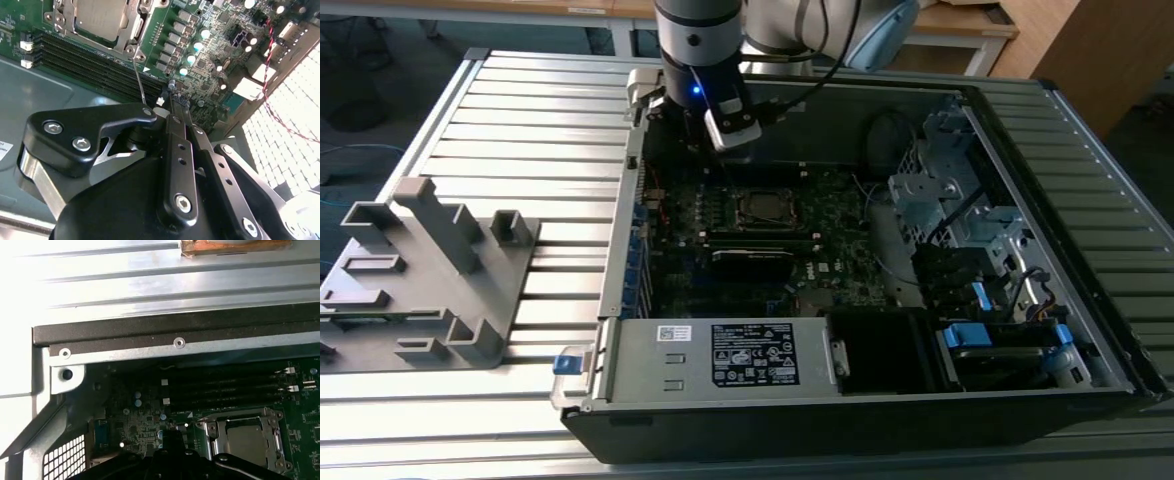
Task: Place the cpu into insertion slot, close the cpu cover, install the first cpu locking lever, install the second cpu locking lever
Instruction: 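Install the first cpu locking lever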
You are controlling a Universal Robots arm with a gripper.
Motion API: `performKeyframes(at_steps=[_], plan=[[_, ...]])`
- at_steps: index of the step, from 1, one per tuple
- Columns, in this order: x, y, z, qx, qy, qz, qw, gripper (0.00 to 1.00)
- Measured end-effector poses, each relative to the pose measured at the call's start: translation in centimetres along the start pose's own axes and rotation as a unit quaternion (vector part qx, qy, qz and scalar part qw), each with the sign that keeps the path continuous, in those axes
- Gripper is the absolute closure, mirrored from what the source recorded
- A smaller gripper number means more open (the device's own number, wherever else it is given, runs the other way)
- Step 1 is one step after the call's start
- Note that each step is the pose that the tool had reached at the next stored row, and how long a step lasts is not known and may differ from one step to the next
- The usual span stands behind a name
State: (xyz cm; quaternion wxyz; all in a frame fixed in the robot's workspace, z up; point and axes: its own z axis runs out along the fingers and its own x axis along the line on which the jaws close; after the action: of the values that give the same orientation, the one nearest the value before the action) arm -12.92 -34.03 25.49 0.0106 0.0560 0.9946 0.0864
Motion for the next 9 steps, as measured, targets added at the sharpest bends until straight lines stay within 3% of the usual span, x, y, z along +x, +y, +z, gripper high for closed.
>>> performKeyframes(at_steps=[2,7,9], plan=[[0.0,-0.01,0.03,-0.0024,0.0005,0.0,1.0,0.89],[0.0,-0.01,0.04,-0.0217,0.0024,0.001,0.99976,0.89],[0.0,-0.01,0.05,-0.0261,0.0029,0.001,0.99966,0.89]])
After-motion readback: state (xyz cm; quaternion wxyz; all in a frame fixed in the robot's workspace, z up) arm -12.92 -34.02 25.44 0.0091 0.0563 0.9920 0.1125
